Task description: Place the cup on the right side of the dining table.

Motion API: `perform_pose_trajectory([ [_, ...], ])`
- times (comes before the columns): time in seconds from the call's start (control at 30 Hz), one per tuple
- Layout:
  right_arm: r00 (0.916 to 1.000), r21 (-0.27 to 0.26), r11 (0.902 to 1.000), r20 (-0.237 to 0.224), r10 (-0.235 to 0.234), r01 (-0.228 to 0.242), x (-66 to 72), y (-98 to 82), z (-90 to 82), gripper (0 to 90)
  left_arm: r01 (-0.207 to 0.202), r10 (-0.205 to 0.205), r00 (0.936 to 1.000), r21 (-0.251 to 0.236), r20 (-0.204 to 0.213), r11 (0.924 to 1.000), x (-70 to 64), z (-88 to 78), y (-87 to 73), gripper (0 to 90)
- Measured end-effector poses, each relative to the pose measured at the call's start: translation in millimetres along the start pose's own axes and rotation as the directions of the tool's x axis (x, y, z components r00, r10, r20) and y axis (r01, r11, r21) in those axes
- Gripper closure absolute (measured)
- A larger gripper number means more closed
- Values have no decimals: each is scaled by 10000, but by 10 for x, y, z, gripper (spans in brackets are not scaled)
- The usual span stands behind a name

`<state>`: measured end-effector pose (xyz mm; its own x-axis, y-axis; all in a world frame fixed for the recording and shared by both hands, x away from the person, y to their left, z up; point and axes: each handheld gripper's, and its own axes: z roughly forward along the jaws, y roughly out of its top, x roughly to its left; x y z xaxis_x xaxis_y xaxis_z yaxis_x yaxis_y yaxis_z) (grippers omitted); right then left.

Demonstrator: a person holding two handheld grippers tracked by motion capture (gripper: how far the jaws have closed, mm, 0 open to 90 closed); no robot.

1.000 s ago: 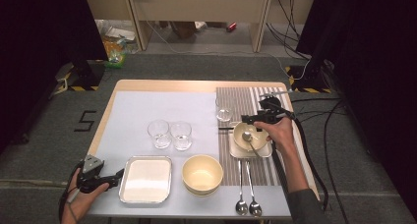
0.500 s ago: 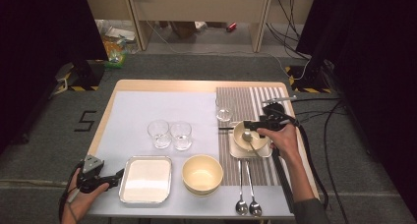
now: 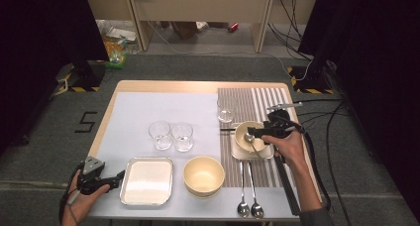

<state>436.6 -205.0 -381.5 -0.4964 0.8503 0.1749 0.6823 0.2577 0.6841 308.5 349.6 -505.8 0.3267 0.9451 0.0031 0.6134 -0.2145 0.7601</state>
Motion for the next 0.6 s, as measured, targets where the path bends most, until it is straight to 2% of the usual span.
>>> perform_pose_trajectory([
  [0.6, 10000, -126, 9999, -4, -28, 28, -23, -158, -148, 266, 13, -13, 10000, 15, 2, 10000, 2, 0, 0, 154],
])
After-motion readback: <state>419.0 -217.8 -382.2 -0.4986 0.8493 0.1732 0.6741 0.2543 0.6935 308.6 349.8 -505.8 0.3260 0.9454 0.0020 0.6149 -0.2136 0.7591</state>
